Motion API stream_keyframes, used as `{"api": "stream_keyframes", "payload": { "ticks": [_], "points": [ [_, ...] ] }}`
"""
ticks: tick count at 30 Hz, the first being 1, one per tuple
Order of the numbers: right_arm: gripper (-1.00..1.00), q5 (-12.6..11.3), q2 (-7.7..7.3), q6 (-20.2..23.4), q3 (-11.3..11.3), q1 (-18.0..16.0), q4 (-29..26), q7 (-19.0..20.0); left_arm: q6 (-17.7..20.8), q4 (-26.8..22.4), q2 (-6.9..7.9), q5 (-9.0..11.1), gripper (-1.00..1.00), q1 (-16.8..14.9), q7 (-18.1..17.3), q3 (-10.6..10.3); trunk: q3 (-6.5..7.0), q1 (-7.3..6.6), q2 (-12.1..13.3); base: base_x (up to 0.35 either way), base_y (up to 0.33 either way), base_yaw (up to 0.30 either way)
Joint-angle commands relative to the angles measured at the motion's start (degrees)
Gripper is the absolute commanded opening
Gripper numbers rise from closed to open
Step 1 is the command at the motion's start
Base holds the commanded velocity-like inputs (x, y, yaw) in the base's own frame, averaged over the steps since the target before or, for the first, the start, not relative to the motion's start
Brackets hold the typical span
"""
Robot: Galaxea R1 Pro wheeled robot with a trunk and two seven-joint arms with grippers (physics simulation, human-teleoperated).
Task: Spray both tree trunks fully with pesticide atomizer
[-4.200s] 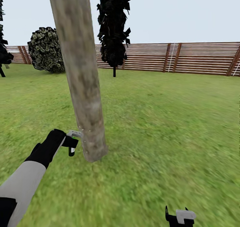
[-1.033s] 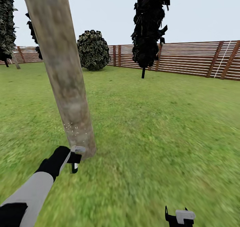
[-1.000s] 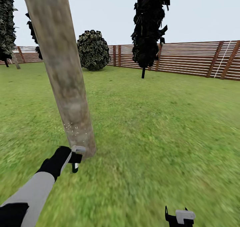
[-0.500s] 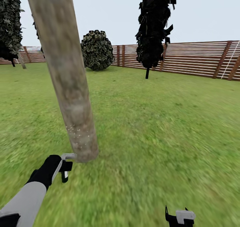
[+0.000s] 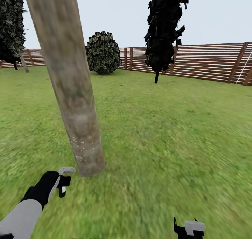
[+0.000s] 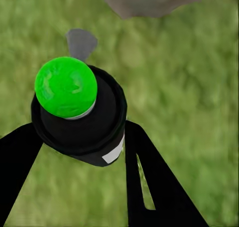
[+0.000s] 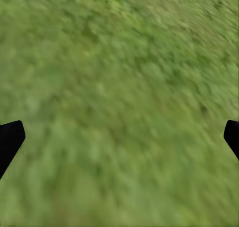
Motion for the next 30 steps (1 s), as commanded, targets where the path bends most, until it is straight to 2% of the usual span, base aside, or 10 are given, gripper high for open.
{"api": "stream_keyframes", "payload": {
  "ticks": [1,4,7,8,9,11,13,20,27,30],
  "points": [
    [1.0,0.0,0.02,0.0,0.0,0.0,0.0,0.0,-0.2,0.0,-2.47,-0.8,-1.0,0.0,0.3,0.0,0.0,0.0,0.0,0.0,0.0,0.253],
    [1.0,0.0,0.07,0.0,0.0,0.0,0.1,0.0,-0.3,-0.1,-5.96,-0.8,-1.0,0.1,2.7,-0.1,0.0,0.0,0.0,0.0,0.0,0.269],
    [1.0,0.0,0.09,0.0,0.0,0.0,0.1,0.0,-0.3,-0.7,-5.76,-0.8,-1.0,0.0,3.6,0.2,0.0,0.0,0.0,0.0,0.0,0.192],
    [1.0,0.0,0.09,0.0,0.0,0.0,0.1,0.0,-0.3,-0.8,-4.75,-0.8,-1.0,0.0,3.6,0.3,0.0,0.0,0.0,0.0,0.0,0.054],
    [1.0,0.0,0.09,0.0,0.0,0.0,0.1,0.0,-0.1,-0.9,-1.88,-0.5,-1.0,0.0,3.4,0.5,0.0,0.0,0.0,0.0,0.0,0.018],
    [1.0,0.0,0.09,0.0,0.0,0.0,0.1,0.0,0.0,-0.9,1.12,-0.4,-1.0,0.0,3.3,0.6,0.0,0.0,0.0,0.0,0.0,0.007],
    [1.0,0.0,0.08,0.0,0.0,0.0,0.0,0.0,0.0,-0.9,2.28,-0.3,-1.0,0.0,3.3,0.5,0.0,0.0,0.0,0.0,0.0,0.002],
    [1.0,0.0,0.07,0.0,0.0,0.0,0.1,0.0,-3.3,-0.2,-4.13,-0.7,-1.0,0.1,4.0,0.1,0.0,0.0,0.0,0.054,-0.185,0.003],
    [1.0,0.0,0.09,0.0,0.0,0.0,0.0,0.0,-5.8,1.4,-3.81,-0.8,-1.0,0.0,4.7,0.4,0.0,0.0,0.0,0.136,-0.266,0.215],
    [1.0,0.0,0.09,0.0,0.0,0.0,0.0,0.0,-5.7,1.6,-3.79,-0.4,-1.0,0.0,8.5,0.5,0.0,0.0,0.0,0.148,-0.264,0.277]
  ]
}}
